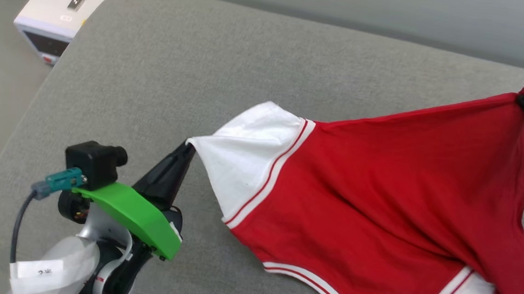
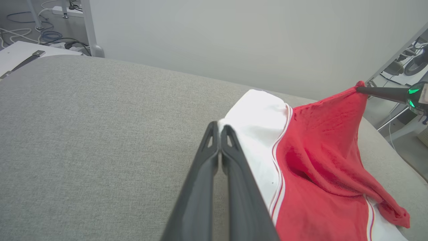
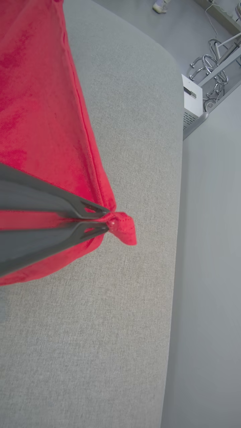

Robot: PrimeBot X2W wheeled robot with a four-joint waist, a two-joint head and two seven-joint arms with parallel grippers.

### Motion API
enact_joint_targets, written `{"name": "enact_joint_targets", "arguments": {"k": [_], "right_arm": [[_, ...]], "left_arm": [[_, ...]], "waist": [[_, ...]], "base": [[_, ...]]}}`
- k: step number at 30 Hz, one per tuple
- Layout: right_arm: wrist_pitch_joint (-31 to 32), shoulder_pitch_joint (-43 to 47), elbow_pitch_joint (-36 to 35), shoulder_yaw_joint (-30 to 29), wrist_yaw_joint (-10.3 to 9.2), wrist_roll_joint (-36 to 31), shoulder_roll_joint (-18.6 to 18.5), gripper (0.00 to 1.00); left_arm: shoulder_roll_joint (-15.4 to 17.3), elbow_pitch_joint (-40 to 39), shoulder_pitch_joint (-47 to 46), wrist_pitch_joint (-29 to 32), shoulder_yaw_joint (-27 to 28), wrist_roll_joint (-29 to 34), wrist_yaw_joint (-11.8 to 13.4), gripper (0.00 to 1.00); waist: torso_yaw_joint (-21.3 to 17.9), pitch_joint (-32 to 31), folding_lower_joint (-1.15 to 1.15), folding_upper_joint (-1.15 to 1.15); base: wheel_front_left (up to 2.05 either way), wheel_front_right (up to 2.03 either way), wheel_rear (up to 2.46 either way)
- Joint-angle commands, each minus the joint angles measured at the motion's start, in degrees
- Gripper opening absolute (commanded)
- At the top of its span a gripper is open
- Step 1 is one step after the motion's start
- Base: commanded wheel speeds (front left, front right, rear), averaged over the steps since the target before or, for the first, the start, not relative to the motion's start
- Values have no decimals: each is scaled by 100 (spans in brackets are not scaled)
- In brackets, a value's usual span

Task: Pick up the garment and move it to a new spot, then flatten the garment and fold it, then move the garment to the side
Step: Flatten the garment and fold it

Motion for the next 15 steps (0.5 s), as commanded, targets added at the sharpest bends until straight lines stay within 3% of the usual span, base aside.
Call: {"name": "enact_joint_targets", "arguments": {"k": [1,15], "right_arm": [[-95,145,-103,-15,-5,99,-19,0],[-642,1249,-1848,-452,-5,403,209,0]], "left_arm": [[49,-71,-37,29,77,-70,62,0],[541,-694,-67,-119,907,-41,530,0]], "waist": [[-297,-359,0,0],[-1030,-996,0,0]], "base": [[0,0,0],[0,0,0]]}}
